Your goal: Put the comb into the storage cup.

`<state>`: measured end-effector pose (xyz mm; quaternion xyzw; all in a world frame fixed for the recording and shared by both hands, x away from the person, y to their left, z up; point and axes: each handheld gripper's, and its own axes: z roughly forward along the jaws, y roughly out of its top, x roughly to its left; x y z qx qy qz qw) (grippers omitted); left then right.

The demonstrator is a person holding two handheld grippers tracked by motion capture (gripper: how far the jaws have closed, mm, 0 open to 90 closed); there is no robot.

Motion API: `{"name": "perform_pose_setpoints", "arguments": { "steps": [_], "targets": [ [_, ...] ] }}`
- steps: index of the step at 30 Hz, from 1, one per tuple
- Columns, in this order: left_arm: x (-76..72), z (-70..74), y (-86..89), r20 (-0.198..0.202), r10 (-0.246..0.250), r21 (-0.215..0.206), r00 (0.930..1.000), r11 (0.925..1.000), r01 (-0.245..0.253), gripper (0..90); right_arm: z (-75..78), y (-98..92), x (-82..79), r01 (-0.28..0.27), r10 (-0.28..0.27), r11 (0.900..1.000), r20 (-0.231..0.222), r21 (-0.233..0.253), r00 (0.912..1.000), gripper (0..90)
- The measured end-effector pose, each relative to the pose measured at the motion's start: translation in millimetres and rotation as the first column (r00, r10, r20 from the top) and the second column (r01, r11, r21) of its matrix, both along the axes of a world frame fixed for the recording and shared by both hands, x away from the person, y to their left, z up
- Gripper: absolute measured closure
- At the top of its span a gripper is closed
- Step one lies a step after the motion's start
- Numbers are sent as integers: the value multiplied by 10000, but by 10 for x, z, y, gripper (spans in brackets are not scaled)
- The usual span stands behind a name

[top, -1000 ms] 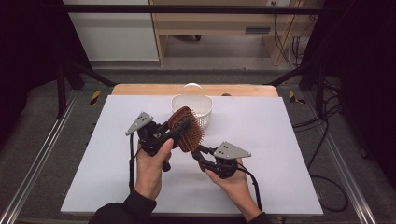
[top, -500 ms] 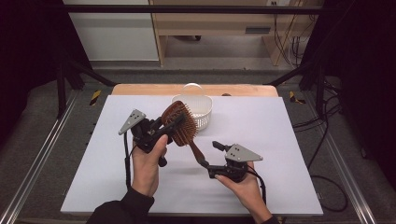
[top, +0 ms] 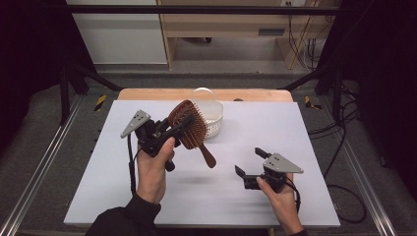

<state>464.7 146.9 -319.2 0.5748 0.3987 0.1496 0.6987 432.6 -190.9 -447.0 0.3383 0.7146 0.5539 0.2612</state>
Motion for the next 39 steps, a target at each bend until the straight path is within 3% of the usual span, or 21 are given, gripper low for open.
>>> {"name": "perform_pose_setpoints", "arguments": {
  "steps": [1,4,7,11,14,17,30,39],
  "targets": [
    [7,39,-17,76,3,60,10000,10000,-4,512,-36,-112,-29,247,-247,9997,-13,-80,9997,55],
    [17,70,-44,195,10,164,9998,9999,-13,511,-67,-212,-58,503,-502,9986,67,-149,9987,60],
    [52,119,-169,431,-114,842,9990,9964,77,511,-84,-369,-90,510,-511,9985,74,193,9987,64],
    [73,182,-229,590,-198,983,9981,9951,139,511,-103,-427,-110,654,-663,9969,193,446,9976,59],
    [112,250,-243,685,-150,868,9975,9962,90,511,-130,-442,-125,729,-744,9959,281,537,9968,55],
    [174,306,-236,664,-5,678,9978,9977,-40,510,-154,-424,-116,1034,-1068,9933,669,524,9920,40],
    [454,436,-112,768,769,277,9941,9965,-792,508,-206,-331,-88,942,-963,9951,752,309,9925,33],
    [666,484,-74,715,1198,51,9902,9927,-1205,508,-199,-331,-82,851,-880,9953,656,455,9940,36]
  ]
}}
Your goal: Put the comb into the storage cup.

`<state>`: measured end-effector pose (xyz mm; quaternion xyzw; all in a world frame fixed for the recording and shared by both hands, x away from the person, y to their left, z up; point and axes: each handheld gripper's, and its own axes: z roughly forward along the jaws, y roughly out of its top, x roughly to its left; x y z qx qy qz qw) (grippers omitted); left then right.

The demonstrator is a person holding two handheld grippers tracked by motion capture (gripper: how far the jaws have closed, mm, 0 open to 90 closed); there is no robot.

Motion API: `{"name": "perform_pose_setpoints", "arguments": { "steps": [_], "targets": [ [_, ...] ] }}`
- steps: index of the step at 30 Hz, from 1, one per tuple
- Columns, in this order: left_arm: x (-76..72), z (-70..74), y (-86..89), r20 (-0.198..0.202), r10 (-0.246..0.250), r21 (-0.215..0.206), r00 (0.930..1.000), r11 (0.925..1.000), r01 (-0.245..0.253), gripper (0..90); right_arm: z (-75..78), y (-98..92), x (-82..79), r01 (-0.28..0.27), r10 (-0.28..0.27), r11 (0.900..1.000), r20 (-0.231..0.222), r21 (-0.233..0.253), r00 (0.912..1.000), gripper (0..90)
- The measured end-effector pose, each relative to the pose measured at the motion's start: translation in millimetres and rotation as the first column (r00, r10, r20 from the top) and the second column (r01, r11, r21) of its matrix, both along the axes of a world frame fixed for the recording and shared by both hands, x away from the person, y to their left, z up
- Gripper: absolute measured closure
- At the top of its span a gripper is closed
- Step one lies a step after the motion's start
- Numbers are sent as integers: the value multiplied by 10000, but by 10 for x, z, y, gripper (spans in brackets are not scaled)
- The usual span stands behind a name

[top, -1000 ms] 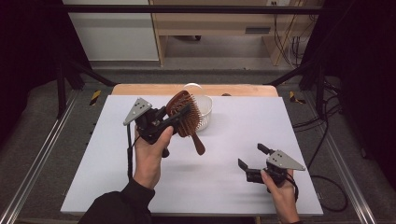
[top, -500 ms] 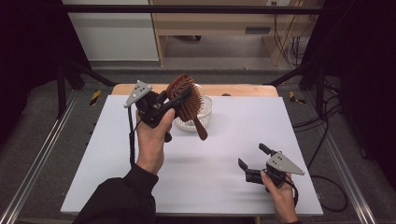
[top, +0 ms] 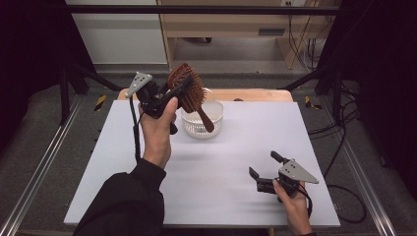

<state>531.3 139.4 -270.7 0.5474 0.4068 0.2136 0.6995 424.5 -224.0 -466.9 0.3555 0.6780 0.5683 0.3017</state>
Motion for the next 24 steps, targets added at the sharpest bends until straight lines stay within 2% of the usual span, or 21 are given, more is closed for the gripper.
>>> {"name": "perform_pose_setpoints", "arguments": {
  "steps": [9,13,17,24],
  "targets": [
    [139,28,-27,27,239,85,9997,9997,-239,508,17,-25,-7,25,-26,9998,45,198,10000,34],
    [192,51,-22,32,380,-131,9993,9992,-380,508,17,-27,-7,-17,16,9997,25,252,10000,34],
    [219,66,-26,80,465,-71,9989,9989,-464,508,15,-18,-5,-41,41,9996,8,263,10000,34],
    [289,52,9,46,764,-214,9971,9969,-763,508,24,-35,0,6,-6,9995,-7,304,10000,36]
  ]
}}
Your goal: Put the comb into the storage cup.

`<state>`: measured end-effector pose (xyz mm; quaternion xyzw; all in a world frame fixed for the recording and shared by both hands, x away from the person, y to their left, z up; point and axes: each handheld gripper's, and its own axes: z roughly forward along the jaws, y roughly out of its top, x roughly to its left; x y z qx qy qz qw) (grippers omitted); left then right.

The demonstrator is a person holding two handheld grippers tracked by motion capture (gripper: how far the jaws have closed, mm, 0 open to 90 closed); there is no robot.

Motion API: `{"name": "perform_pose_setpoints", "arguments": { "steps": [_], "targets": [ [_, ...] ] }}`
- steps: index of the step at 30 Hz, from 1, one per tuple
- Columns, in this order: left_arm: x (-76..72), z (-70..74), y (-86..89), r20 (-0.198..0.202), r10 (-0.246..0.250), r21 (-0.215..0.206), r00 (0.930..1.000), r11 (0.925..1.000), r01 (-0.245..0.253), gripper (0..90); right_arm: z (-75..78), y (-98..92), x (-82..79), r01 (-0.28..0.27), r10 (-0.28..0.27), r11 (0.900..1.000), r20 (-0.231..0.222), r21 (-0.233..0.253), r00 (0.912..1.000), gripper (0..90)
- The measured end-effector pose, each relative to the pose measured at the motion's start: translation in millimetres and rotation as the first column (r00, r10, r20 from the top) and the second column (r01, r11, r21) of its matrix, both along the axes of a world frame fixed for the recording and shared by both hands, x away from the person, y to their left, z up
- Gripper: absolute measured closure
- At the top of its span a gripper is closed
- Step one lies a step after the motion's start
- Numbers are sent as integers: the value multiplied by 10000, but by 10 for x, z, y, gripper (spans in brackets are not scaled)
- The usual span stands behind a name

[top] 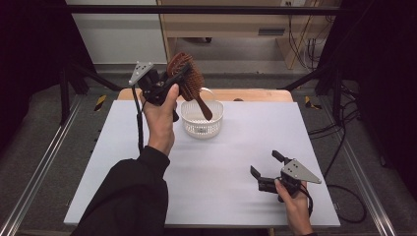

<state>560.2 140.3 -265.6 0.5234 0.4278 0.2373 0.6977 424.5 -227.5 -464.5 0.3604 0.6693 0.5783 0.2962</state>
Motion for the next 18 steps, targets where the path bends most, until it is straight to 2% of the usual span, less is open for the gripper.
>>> {"name": "perform_pose_setpoints", "arguments": {
  "steps": [5,11,18],
  "targets": [
    [23,-7,15,-36,107,52,9999,9999,-107,507,13,1,-2,-35,35,9999,1,-145,10000,42],
    [71,-19,28,-16,499,157,9988,9986,-499,507,18,1,-6,-48,48,10000,31,-80,10000,37],
    [183,-105,-18,-35,700,135,9975,9975,-699,507,11,15,-9,-78,79,9999,51,-142,10000,35]
  ]
}}
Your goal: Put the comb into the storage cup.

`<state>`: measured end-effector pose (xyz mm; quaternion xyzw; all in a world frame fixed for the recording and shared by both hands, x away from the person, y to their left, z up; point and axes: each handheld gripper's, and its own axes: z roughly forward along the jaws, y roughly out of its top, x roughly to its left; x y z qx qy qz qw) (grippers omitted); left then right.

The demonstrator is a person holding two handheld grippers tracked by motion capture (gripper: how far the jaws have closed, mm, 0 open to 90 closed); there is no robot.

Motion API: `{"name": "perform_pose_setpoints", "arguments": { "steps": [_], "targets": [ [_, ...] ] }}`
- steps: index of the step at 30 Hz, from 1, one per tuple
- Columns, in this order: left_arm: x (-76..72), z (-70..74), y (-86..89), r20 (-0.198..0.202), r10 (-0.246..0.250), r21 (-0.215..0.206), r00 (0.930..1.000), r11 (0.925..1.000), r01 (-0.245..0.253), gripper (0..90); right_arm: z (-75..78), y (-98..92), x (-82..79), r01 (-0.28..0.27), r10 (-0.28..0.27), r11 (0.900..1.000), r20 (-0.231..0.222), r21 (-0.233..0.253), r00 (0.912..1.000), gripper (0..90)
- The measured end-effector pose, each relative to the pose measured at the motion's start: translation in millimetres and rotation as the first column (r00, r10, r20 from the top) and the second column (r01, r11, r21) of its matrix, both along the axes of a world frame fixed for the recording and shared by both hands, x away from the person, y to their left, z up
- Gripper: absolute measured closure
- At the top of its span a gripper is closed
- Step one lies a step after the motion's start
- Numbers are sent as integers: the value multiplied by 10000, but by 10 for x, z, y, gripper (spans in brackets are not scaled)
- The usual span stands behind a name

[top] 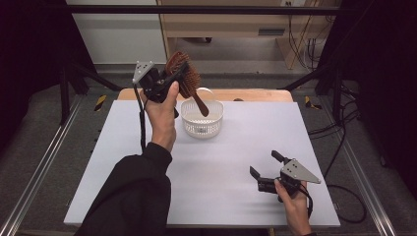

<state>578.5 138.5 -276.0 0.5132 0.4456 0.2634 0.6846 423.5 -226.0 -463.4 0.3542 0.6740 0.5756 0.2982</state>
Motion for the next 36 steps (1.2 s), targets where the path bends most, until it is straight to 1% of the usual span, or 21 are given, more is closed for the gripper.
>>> {"name": "perform_pose_setpoints", "arguments": {
  "steps": [3,4,6,10,13,14,17,20,24,29,31,36],
  "targets": [
    [27,-24,-20,-12,72,-33,10000,10000,-72,507,0,-4,0,54,-54,10000,-11,11,10000,35],
    [52,-49,-41,-36,119,-45,9999,9999,-119,507,6,-14,1,126,-126,9998,-34,130,9999,36],
    [75,-74,-58,-63,142,-26,9999,9999,-143,507,9,-17,0,157,-156,9997,-34,177,9999,32],
    [114,-115,-80,-122,156,4,9998,9999,-155,507,6,-10,7,107,-107,9998,-40,155,9999,31],
    [160,-154,-107,-113,142,182,9998,9997,-140,507,7,-1,4,82,-81,9999,-71,133,9999,31],
    [193,-185,-128,-151,2,302,9999,9995,3,506,6,4,2,41,-40,9999,-69,166,10000,30],
    [216,-223,-160,-177,-111,428,9998,9990,118,506,7,10,-1,30,-29,9998,-61,182,10000,31],
    [231,-260,-195,-260,-36,407,9997,9992,47,506,-4,4,2,-5,6,9998,-79,186,10000,31],
    [256,-298,-229,-273,60,452,9996,9990,-48,506,0,4,1,-19,20,9997,-47,227,10000,31],
    [270,-369,-252,-310,8,557,9995,9984,9,506,-2,6,8,-19,21,9996,-78,280,10000,32],
    [290,-421,-255,-377,-11,458,9993,9989,28,505,-8,14,11,-18,18,9998,-35,221,10000,35],
    [321,-462,-270,-372,54,501,9993,9987,-35,505,-11,25,11,-19,20,9997,-59,258,10000,35]
  ]
}}
